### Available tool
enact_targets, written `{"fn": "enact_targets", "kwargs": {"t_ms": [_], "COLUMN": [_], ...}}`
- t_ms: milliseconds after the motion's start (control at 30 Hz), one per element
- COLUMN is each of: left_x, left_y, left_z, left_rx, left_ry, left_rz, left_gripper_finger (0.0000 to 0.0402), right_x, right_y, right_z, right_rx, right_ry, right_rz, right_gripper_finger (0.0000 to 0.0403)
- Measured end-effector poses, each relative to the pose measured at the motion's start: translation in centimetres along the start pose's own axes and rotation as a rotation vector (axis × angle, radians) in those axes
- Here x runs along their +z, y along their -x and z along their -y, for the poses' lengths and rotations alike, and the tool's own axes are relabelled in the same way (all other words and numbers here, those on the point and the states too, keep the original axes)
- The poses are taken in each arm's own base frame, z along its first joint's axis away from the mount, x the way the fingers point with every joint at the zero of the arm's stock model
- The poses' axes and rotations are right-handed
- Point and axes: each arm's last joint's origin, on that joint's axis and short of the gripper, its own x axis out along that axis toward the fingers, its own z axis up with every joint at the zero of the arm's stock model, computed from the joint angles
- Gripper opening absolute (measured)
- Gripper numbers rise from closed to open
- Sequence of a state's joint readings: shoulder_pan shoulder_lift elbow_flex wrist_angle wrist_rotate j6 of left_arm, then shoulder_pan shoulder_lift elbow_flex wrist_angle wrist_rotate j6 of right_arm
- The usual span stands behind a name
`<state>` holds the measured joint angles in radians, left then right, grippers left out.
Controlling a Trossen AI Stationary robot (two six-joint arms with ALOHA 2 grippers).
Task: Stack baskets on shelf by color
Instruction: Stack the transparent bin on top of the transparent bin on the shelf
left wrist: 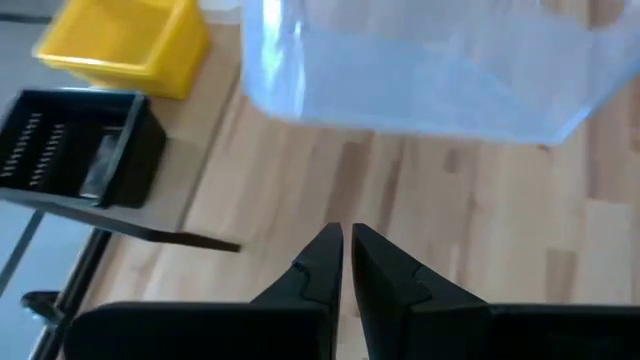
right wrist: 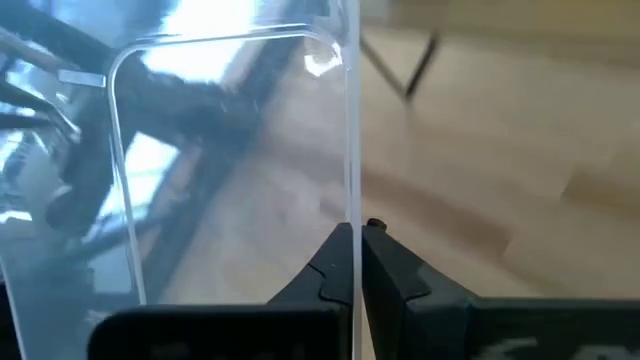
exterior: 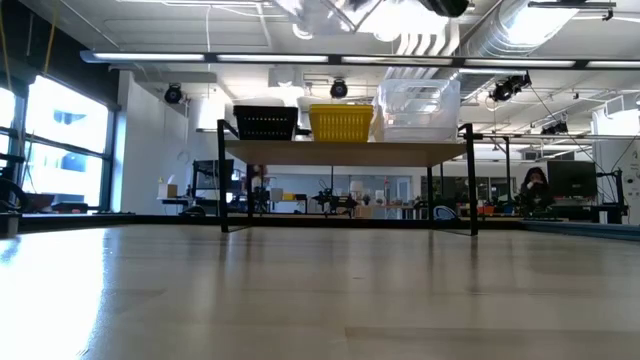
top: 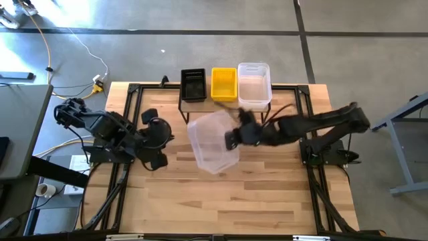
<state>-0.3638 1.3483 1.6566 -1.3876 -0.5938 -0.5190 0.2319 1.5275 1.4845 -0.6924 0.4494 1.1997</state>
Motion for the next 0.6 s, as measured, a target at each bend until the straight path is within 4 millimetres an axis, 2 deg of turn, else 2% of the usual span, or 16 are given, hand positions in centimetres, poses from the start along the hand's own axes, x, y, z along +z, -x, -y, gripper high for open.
{"fn": "enact_targets", "kwargs": {"t_ms": [367,600], "left_x": [1.1,1.6], "left_y": [-1.6,-2.6], "left_z": [-2.9,-4.9], "left_rx": [0.177,0.250], "left_ry": [0.059,0.125], "left_rz": [0.009,-0.015], "left_gripper_finger": [0.0019,0.0019], "right_x": [8.4,12.5], "right_y": [6.5,9.8], "right_z": [3.5,6.6], "right_rx": [0.039,-0.004], "right_ry": [0.154,0.189], "right_rz": [0.238,0.376], "right_gripper_finger": [0.0000,0.0000]}}
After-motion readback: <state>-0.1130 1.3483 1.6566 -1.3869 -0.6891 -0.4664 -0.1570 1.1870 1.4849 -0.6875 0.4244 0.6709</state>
